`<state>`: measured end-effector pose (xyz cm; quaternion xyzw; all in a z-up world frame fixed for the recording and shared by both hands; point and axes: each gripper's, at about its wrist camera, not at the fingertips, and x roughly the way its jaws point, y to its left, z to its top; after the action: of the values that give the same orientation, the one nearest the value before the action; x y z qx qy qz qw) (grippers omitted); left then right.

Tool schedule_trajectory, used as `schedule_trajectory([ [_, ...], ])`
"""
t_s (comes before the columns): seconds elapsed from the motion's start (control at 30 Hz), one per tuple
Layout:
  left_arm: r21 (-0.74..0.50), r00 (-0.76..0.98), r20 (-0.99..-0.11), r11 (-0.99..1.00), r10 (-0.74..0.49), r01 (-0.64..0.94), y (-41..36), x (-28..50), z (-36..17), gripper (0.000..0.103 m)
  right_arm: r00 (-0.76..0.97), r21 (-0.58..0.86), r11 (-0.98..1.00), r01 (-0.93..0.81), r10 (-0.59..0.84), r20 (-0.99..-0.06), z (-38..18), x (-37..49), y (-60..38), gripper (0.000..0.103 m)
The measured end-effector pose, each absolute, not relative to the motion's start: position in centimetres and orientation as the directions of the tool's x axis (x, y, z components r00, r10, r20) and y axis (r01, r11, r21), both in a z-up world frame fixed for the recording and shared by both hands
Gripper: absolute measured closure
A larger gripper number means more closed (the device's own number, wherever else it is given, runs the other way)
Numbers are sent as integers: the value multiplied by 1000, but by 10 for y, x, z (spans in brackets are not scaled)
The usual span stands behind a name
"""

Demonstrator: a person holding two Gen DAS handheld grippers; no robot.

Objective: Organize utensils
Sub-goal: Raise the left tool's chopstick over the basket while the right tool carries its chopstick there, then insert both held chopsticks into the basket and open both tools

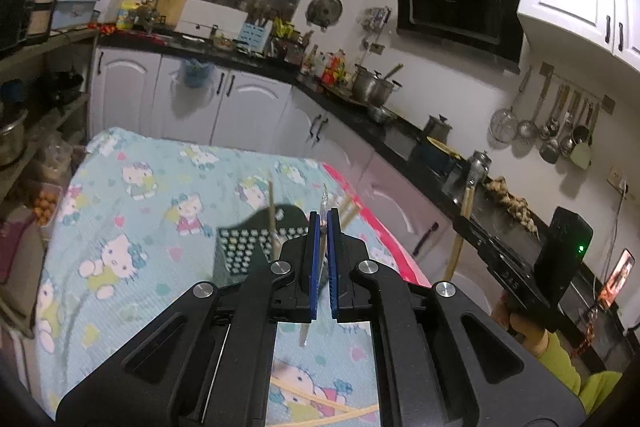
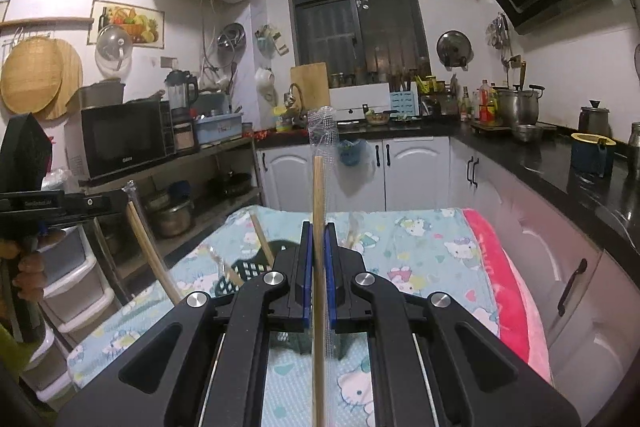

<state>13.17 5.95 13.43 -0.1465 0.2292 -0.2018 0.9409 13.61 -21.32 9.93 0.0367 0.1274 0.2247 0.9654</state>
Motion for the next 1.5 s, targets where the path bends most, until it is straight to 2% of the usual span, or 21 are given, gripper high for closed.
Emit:
schedule_trajectory([
  [0.47,-299,885,-287,912,-366,280,83,152,189,102,858,122,878,-463,479,-186,125,174,-184,97],
  [0.77,-276,904,-257,923,-341,270,85,172,206,102,847,125,862,-492,507,-159,144,206,-158,97],
  [1.13,-302,904,-240,912,-354,277,75,205,202,102,881,119,886,-448,460,-110,141,236,-140,97],
  [1.5,-295,899,-272,919,-342,260,61,236,161,102,896,146,899,-414,431,-110,106,264,-137,97],
])
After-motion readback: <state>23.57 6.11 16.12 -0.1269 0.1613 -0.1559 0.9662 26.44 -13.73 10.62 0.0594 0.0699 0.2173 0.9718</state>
